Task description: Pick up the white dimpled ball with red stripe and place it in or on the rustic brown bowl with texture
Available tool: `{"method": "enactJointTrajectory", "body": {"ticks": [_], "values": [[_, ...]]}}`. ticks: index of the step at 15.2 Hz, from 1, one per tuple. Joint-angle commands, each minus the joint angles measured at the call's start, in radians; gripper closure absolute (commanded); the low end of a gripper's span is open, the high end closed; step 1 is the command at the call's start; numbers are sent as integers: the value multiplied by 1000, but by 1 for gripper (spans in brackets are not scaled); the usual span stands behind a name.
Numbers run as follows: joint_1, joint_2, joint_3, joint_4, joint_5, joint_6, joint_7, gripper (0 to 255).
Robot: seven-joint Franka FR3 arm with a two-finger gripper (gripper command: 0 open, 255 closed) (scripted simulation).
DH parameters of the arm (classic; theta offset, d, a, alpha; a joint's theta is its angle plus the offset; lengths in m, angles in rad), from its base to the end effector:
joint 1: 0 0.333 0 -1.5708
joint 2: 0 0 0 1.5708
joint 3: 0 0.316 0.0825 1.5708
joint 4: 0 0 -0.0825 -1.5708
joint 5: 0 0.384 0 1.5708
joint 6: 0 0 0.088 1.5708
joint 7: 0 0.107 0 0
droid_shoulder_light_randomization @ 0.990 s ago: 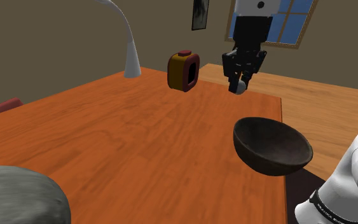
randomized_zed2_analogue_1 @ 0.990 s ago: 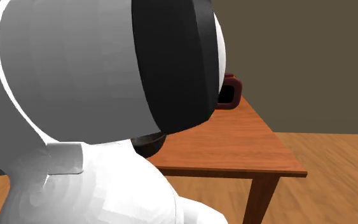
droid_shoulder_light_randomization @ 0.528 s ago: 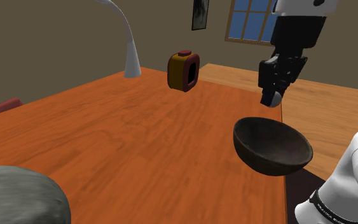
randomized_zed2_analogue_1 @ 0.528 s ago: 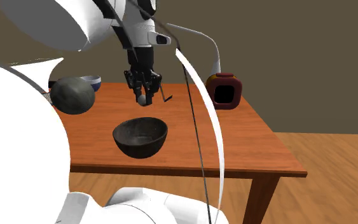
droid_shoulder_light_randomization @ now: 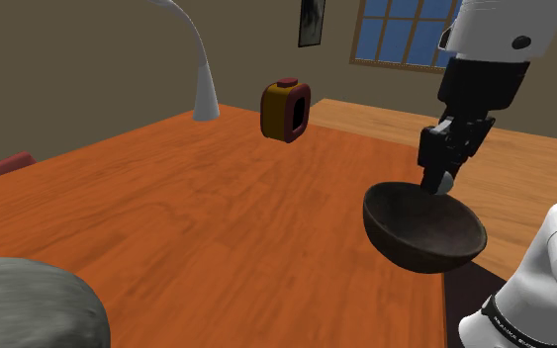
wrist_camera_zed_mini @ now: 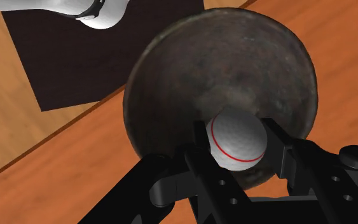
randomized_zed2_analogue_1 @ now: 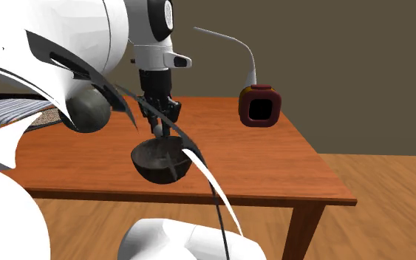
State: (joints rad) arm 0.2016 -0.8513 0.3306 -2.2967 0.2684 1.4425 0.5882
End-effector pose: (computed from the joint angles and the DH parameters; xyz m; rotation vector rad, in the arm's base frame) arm 0.2161 0.2082 0.6060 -3.1323 0.2164 0.0617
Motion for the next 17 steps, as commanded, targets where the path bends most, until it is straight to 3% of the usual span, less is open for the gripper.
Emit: {"method": "enactJointTrajectory", "body": {"ticks": [1, 7, 15, 16, 17], "values": [[3, -11, 4, -32, 5, 21, -2, 255], [11, -35, 20, -125, 21, 91, -9, 255], [11, -35, 20, -125, 21, 91, -9, 255], [11, -35, 20, -125, 21, 91, -9, 0], [11, -35, 20, -125, 21, 91, -9, 0]]}}
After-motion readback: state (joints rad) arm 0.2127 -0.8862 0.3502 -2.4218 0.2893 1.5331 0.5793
